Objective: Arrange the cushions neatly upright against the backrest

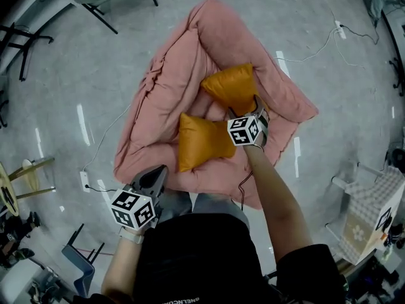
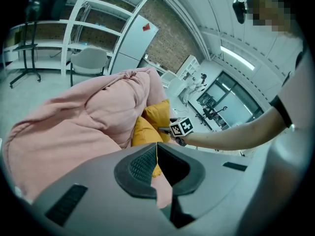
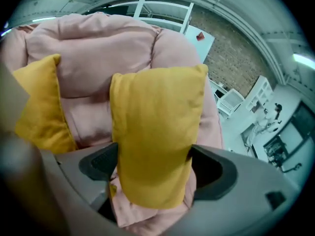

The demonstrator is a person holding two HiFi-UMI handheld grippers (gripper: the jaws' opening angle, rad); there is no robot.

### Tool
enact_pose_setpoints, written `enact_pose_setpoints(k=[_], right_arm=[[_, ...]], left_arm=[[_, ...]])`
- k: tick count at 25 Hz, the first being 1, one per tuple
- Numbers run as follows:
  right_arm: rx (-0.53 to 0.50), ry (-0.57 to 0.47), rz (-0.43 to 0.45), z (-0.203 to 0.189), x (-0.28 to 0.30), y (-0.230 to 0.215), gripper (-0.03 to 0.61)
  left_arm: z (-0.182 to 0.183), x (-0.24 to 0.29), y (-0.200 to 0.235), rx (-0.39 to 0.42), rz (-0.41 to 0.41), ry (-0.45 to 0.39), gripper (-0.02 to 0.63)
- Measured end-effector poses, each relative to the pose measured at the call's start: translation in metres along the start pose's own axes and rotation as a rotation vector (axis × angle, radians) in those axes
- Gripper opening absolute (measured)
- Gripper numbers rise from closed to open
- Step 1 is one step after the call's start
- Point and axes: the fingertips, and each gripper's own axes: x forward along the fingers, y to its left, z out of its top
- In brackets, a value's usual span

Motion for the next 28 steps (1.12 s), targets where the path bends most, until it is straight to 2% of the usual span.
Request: enact_pose_setpoints(k=[6, 9, 12, 15, 19, 23, 28], right_arm=[[0.01, -0.019, -0.022, 0.001, 0.009, -0.004, 0.447], [-0.009, -0.057, 0.008, 0.006, 0.004, -0.006, 0.366], [-0.046, -0.156, 0.029, 0.018, -0.014, -0.008, 0.333], [-0.079, -0.245, 0.048, 0.032, -0.03, -0.011, 0.324], [-0.103, -0.258, 0.06, 0.033, -0.038, -0.018, 0.316], [-0.057, -0.303, 0.056, 0.03, -0.054, -0.026, 0.305], [-0.051, -0.435, 0.083, 0.05, -0.077, -0.017, 0.303]], left_arm=[[-0.007, -0.004, 0.001, -0.018, 0.015, 0.01, 0.014], [-0.009, -0.003, 0.005, -0.031, 0.021, 0.006, 0.014], [-0.009, -0.002, 0.007, -0.035, 0.022, -0.002, 0.014], [-0.008, 0.0, 0.006, -0.034, 0.015, -0.004, 0.014], [-0.009, 0.0, 0.003, -0.028, 0.012, -0.002, 0.014], [-0.01, 0.002, 0.001, -0.029, 0.016, -0.001, 0.014], [-0.011, 0.002, 0.001, -0.028, 0.02, 0.0, 0.014]])
